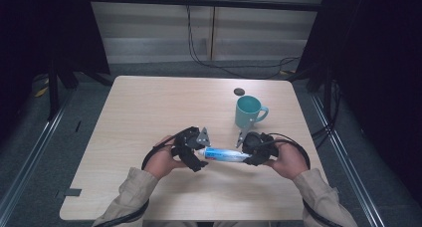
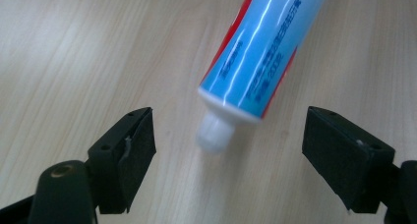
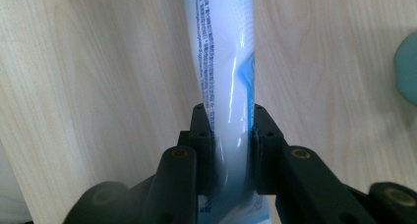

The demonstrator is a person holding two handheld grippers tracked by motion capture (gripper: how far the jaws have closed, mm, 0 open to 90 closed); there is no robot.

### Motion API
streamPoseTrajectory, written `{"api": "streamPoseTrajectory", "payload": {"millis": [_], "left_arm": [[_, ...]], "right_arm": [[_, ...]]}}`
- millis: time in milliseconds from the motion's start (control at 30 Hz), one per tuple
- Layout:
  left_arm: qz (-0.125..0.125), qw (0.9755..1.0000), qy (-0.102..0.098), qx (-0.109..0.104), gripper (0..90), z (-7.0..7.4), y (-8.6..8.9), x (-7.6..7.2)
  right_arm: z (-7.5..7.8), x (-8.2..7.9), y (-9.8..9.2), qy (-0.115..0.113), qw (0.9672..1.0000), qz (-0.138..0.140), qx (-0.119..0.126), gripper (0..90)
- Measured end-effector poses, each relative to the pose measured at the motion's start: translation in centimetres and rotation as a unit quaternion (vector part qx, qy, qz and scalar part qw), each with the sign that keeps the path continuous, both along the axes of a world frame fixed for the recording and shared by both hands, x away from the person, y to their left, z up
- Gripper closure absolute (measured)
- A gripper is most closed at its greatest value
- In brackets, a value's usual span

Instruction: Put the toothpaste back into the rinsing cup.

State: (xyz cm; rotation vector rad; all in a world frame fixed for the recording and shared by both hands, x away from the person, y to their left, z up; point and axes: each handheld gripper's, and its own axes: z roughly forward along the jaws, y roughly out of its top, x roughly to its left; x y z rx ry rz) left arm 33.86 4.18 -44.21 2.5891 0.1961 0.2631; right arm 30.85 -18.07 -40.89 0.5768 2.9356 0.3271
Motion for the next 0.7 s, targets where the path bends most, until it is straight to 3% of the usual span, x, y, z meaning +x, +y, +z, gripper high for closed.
{"api": "streamPoseTrajectory", "payload": {"millis": [33, 100, 333, 500, 567, 700], "left_arm": [[-0.005, 1.0000, -0.008, 0.002, 20.3, 0.0, -0.3, 0.0], [-0.008, 1.0000, 0.003, -0.004, 22.1, 0.0, -0.6, 0.1], [-0.021, 0.9998, 0.002, 0.001, 25.8, -0.3, -1.2, 0.3], [-0.031, 0.9995, -0.010, 0.005, 35.4, -0.9, -1.4, 0.2], [-0.041, 0.9991, -0.003, 0.008, 47.3, -0.9, -1.3, 0.1], [-0.047, 0.9984, 0.004, 0.032, 52.6, -0.8, -1.5, 0.0]], "right_arm": [[0.1, 0.0, 0.1, 0.004, 1.0000, 0.000, 0.001, 76.3], [0.1, 0.0, 0.2, -0.001, 1.0000, 0.008, 0.003, 76.3], [0.4, -0.1, 0.4, -0.002, 0.9999, 0.015, 0.003, 76.2], [0.9, -0.1, 0.8, -0.004, 0.9995, 0.030, 0.009, 76.2], [0.9, 0.0, 0.9, -0.010, 0.9994, 0.032, 0.007, 76.1], [0.9, 0.0, 1.0, -0.011, 0.9989, 0.044, 0.010, 75.5]]}}
